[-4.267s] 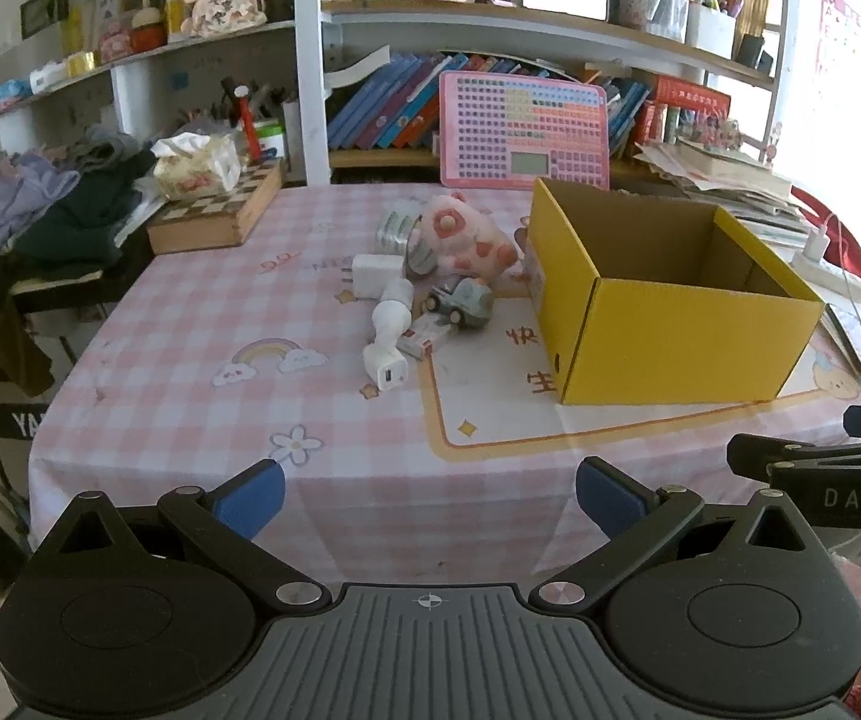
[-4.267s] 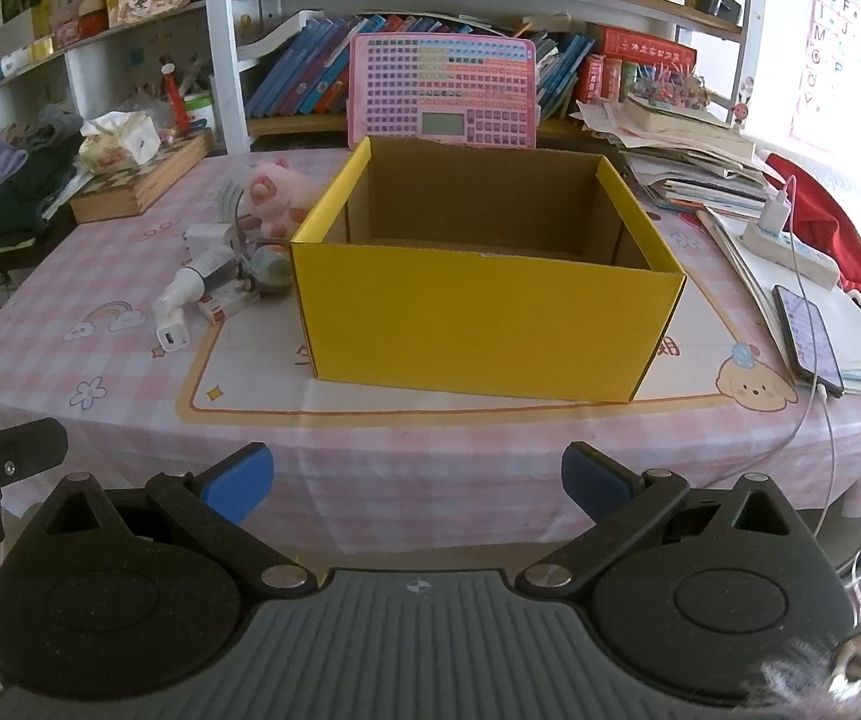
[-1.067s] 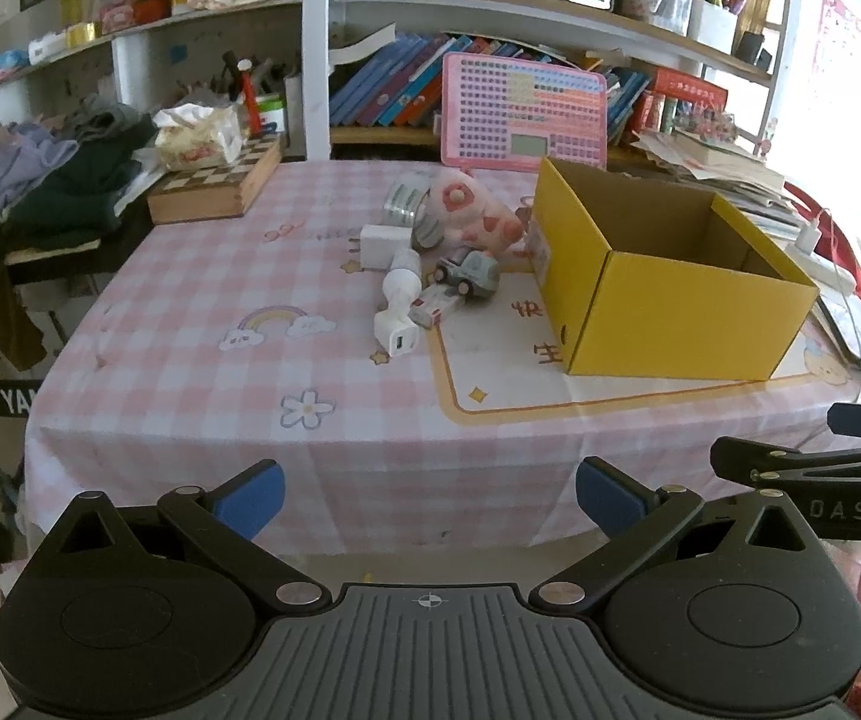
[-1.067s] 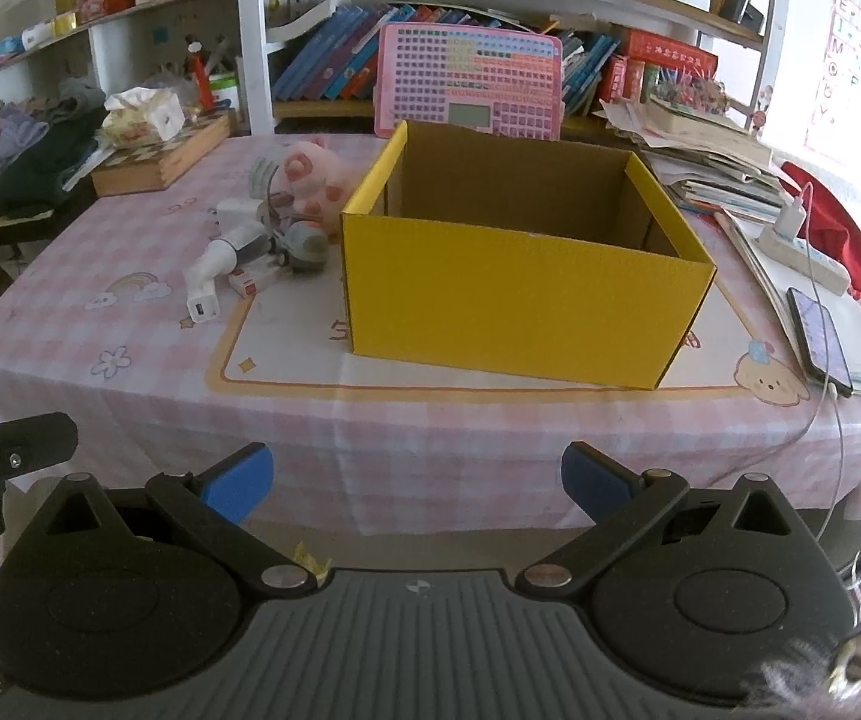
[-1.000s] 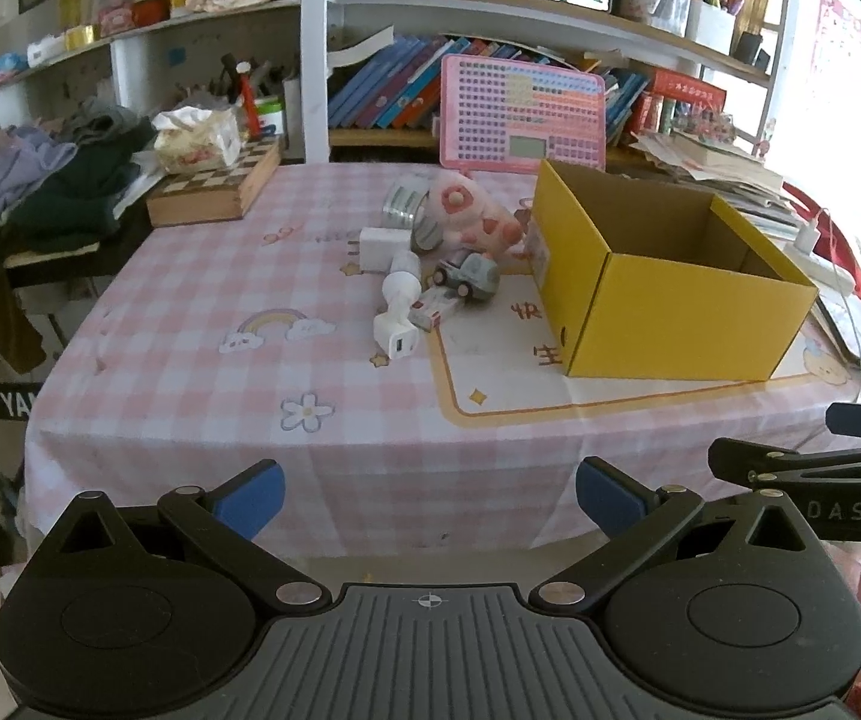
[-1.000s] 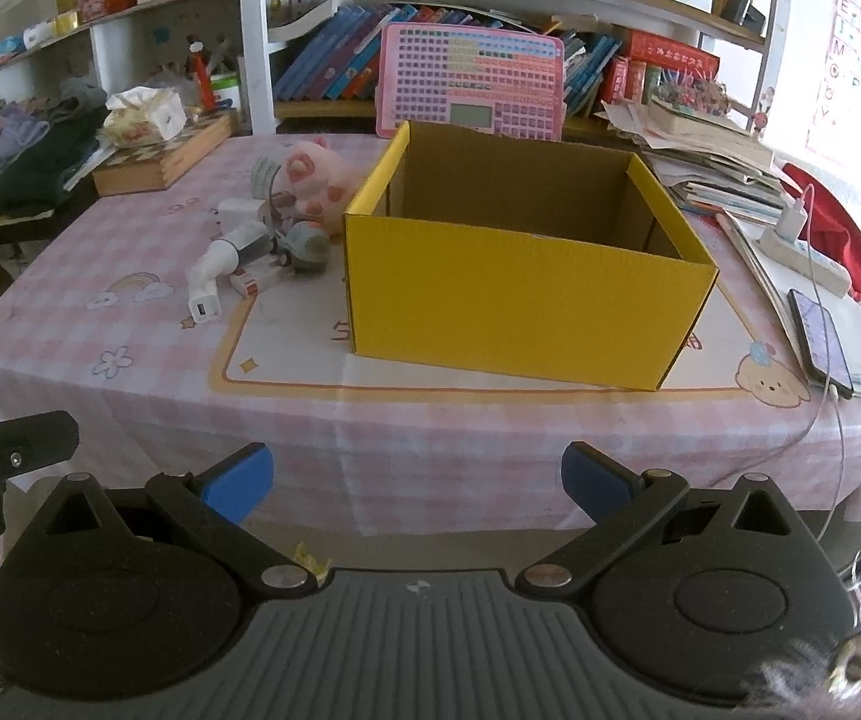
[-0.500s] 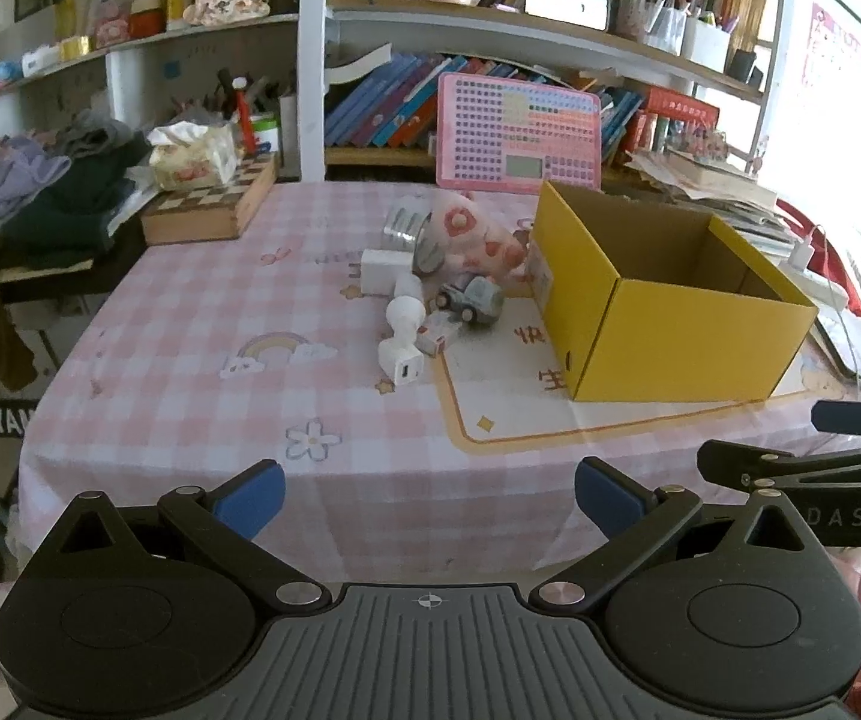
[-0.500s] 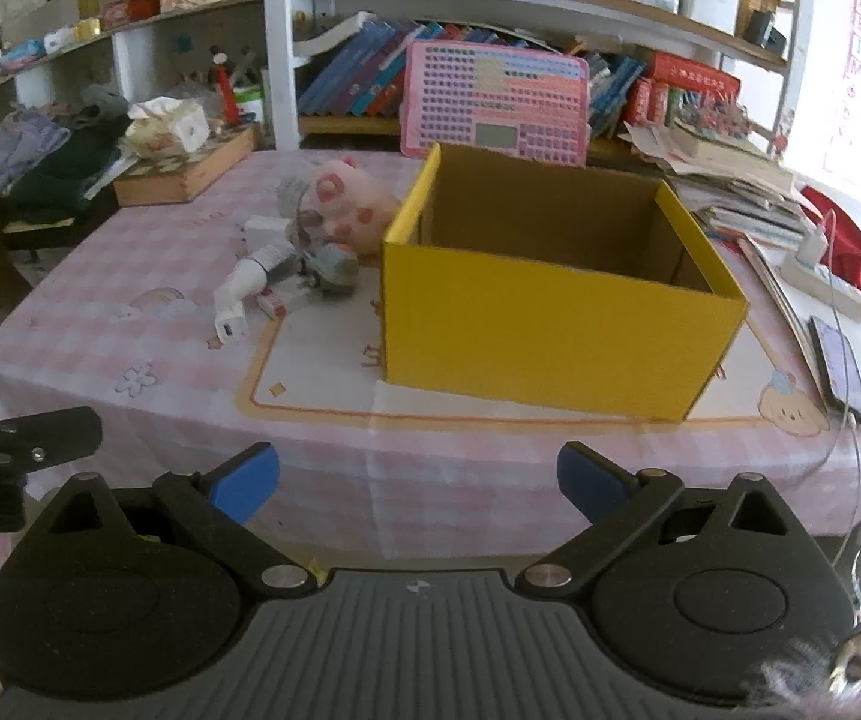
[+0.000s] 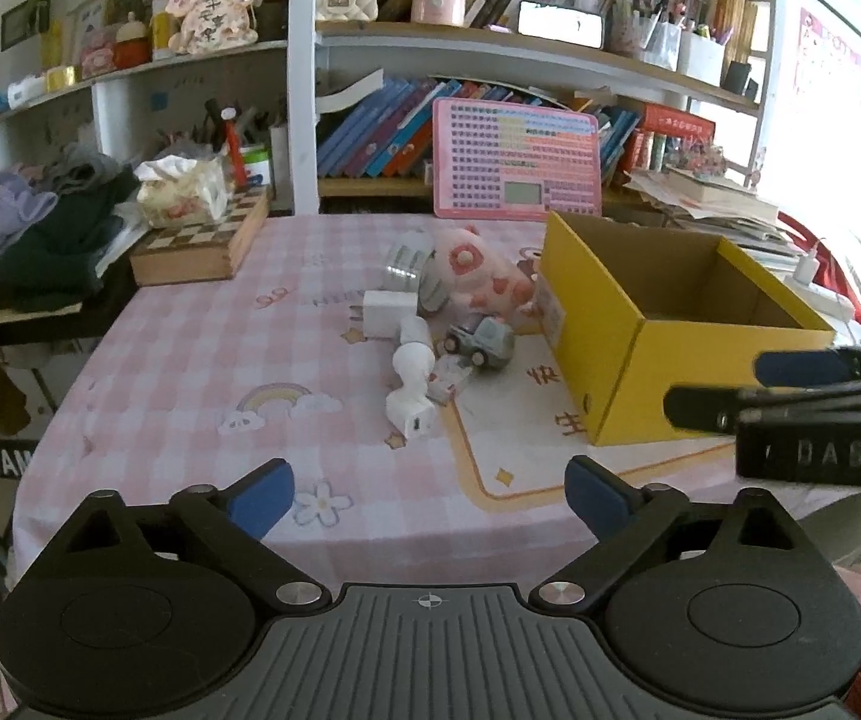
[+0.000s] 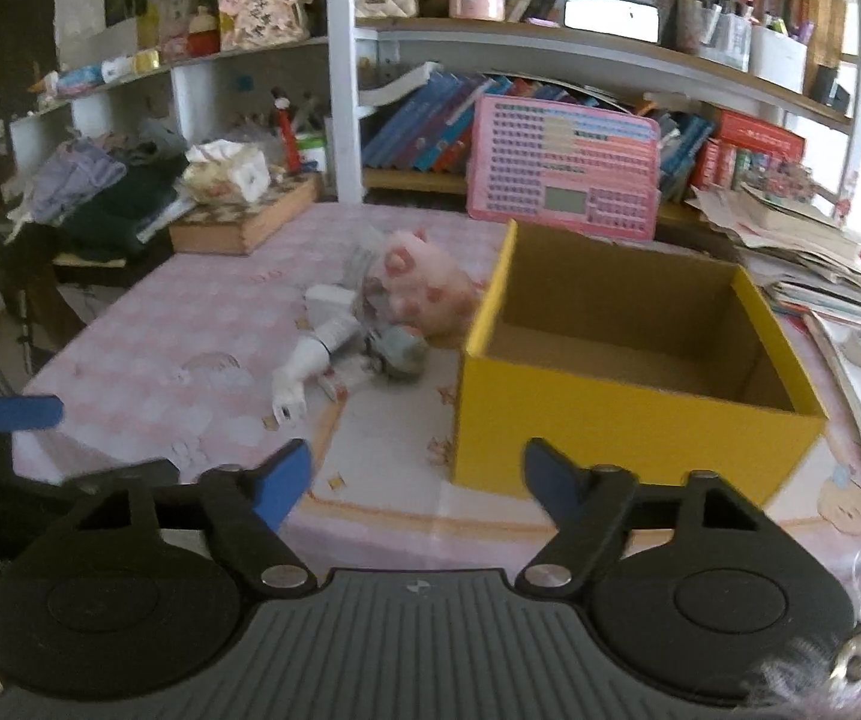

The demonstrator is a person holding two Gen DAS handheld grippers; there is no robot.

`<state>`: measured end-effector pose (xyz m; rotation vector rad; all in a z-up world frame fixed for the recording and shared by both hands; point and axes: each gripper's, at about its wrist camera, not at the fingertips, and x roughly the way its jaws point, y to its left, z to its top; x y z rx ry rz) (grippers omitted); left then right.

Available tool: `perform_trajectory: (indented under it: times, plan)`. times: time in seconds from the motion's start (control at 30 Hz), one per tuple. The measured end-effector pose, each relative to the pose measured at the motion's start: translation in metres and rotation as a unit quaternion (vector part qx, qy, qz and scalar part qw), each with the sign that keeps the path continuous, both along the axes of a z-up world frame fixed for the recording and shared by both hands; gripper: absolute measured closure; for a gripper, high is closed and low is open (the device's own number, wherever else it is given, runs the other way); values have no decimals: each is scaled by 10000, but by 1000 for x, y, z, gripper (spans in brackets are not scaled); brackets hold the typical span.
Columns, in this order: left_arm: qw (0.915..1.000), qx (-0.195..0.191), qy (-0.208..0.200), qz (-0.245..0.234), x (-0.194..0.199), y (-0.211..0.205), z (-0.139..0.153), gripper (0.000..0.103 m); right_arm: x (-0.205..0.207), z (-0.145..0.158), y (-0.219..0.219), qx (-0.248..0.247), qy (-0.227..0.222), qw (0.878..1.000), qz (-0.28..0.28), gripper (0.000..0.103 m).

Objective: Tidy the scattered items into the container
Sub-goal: 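Grasp the white spray bottle with the left tool while the right tool reaches toward the grey toy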

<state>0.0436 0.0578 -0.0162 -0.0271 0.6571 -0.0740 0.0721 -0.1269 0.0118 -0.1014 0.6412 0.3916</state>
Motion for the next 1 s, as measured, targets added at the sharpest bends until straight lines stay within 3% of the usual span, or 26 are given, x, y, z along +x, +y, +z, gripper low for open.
perform_trajectory:
  times: [0.13, 0.3, 0.5, 0.8, 1.0]
  plan:
    - [10000, -31, 57, 39, 22, 5, -3, 14, 22, 8, 11, 155, 86, 9997, 172, 51]
    - [9998, -80, 157, 9, 47, 8, -9, 28, 53, 13, 30, 166, 181, 9988, 412, 51]
    - [9998, 1, 221, -23, 82, 4, -18, 30, 92, 8, 47, -71, 304, 9976, 621, 51]
    - [9990, 114, 420, -61, 136, 1, -31, 48, 155, -6, 70, -399, 715, 9937, 766, 51]
    - [9980, 122, 609, -70, 169, 1, -45, 50, 195, -24, 90, -664, 1081, 9888, 785, 51]
